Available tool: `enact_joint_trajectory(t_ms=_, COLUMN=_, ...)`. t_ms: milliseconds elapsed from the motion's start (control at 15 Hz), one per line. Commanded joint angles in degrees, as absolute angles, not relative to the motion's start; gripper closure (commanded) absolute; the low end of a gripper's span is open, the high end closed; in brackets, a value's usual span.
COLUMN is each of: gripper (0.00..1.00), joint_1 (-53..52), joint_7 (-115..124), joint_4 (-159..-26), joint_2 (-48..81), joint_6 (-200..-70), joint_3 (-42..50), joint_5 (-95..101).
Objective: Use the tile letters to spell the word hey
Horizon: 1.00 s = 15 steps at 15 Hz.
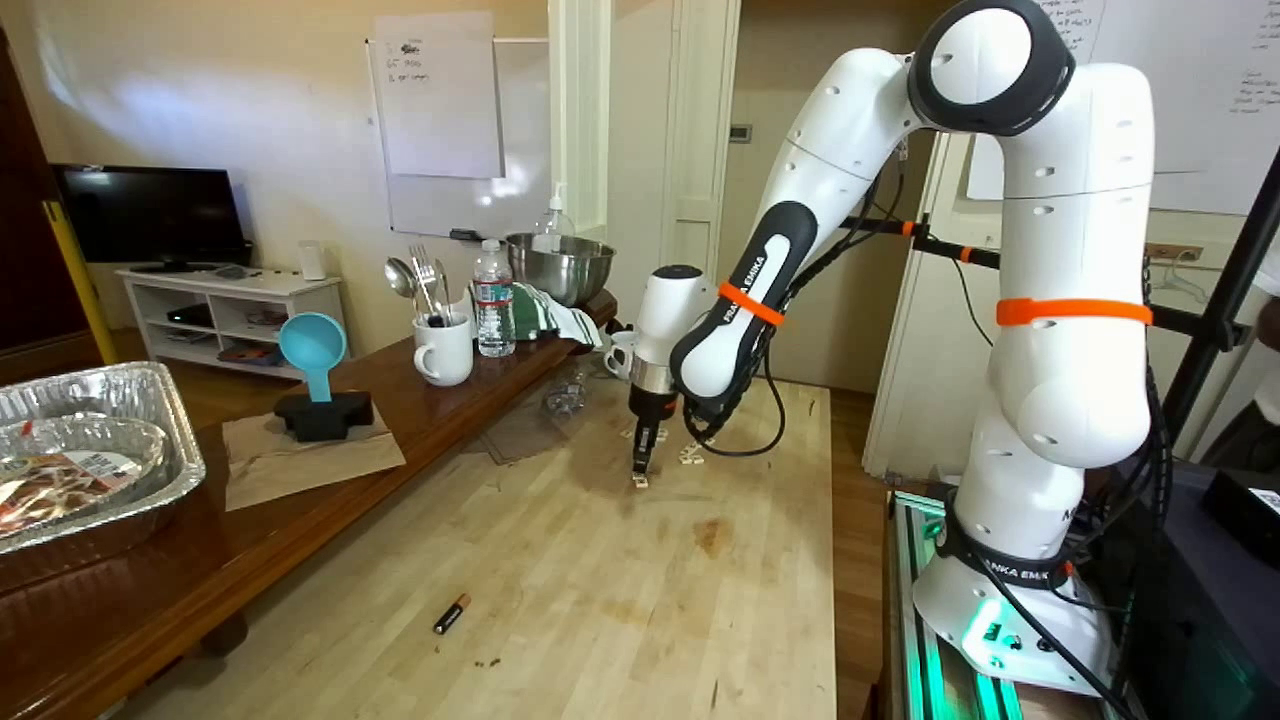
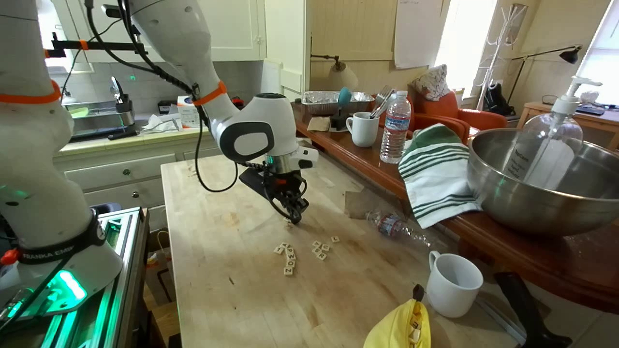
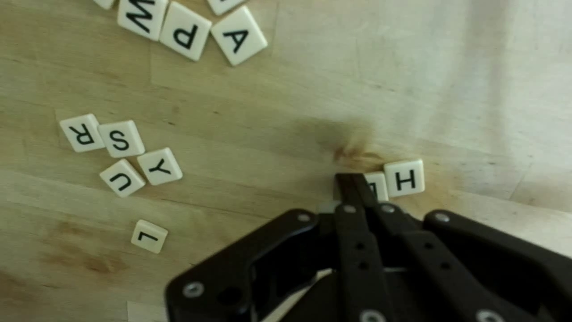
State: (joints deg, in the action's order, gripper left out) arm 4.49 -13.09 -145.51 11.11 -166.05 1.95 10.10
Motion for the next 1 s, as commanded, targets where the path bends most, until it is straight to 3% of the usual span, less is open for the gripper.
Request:
enact_joint_trajectory(t_ms=0, gripper=1.0, joint_1=3.79, joint_7=-11.92, joint_4=-146.78, joint_2=12.2, joint_6=-165.63, joint_3=2.05, joint_5=9.75)
enact_joint_trajectory(t_ms=933, gripper=1.0, joint_1=4.08, joint_7=-12.2, joint_4=-147.98, joint_2=9.44, joint_6=-166.44, joint_3=1.9, joint_5=9.39)
